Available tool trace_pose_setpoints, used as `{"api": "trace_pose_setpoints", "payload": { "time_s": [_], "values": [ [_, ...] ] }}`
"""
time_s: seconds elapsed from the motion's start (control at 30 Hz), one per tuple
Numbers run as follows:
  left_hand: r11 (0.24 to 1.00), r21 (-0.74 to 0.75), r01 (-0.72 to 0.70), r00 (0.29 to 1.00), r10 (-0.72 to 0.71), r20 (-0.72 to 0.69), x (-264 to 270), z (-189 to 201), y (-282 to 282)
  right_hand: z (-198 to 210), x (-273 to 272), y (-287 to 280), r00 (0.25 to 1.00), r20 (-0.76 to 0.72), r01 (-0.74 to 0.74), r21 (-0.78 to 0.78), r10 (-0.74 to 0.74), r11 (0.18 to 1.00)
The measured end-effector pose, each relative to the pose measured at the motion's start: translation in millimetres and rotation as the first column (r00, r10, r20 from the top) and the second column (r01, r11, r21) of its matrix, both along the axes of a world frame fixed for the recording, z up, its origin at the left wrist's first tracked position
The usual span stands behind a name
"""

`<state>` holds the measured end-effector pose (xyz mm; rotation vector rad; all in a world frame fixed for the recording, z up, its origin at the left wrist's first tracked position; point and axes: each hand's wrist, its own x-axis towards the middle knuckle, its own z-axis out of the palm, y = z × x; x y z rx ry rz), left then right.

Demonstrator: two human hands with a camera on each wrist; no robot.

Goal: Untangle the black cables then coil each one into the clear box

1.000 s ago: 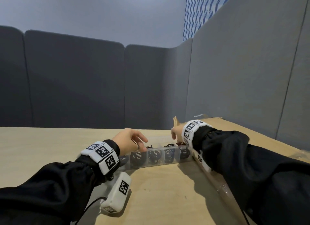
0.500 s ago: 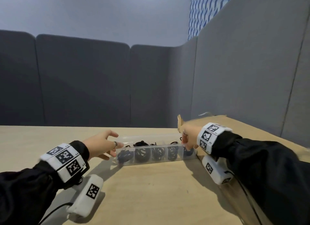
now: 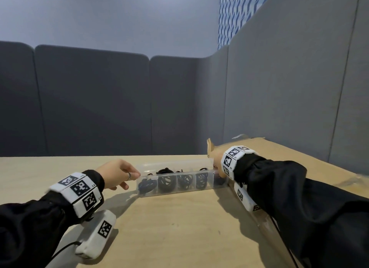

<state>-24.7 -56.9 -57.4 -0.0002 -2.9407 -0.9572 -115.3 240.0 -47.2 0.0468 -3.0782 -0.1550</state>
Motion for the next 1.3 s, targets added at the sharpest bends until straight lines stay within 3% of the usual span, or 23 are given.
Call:
{"api": "trace_pose_setpoints", "payload": {
  "time_s": [0.17,0.23,0.4,0.53,0.63,0.83,1.0,1.13,1.23,1.3],
  "values": [
    [0.999,0.031,-0.038,0.999,0.039,-0.016,-8.7,0.9,-4.4,-8.5,-10.0,-10.2,0.996,-0.087,0.007,0.075,0.0,0.997],
    [0.998,0.038,-0.052,0.998,0.053,-0.019,-12.7,1.0,-6.2,-14.5,-22.2,-6.9,0.998,-0.051,0.032,-0.013,-0.032,0.999],
    [0.996,0.04,-0.076,0.996,0.077,-0.04,-20.2,1.5,-7.3,-11.3,-23.4,1.2,0.999,-0.01,-0.046,-0.124,0.045,0.991],
    [0.998,0.019,-0.054,0.998,0.055,-0.032,-21.1,2.8,-10.1,-5.4,-23.4,22.4,1.0,-0.007,0.014,-0.289,-0.017,0.957],
    [0.992,0.1,-0.078,0.996,0.081,-0.025,-20.0,-0.3,-10.6,-9.4,-21.2,34.0,0.998,0.04,0.066,-0.278,-0.057,0.958],
    [0.939,0.306,-0.154,0.987,0.163,-0.003,-21.4,-6.1,-5.6,-15.6,-13.0,27.6,0.999,-0.01,0.029,-0.28,-0.033,0.959],
    [0.887,0.433,-0.16,0.987,0.136,0.086,-18.7,-7.0,-3.7,-12.9,-11.5,28.1,0.999,-0.019,0.03,-0.32,-0.038,0.947],
    [0.897,0.426,-0.116,0.987,0.055,0.153,-10.9,-6.6,12.5,-12.5,-6.4,27.5,0.999,-0.034,-0.008,-0.4,-0.006,0.916],
    [0.924,0.368,-0.109,0.984,0.047,0.173,-9.9,-4.5,18.8,-9.1,-0.4,21.3,1.0,0.006,0.023,-0.318,-0.022,0.948],
    [0.936,0.335,-0.106,0.983,0.048,0.176,-6.9,-2.0,20.4,-6.7,2.8,16.8,0.999,0.014,0.035,-0.344,-0.033,0.938]
  ]
}}
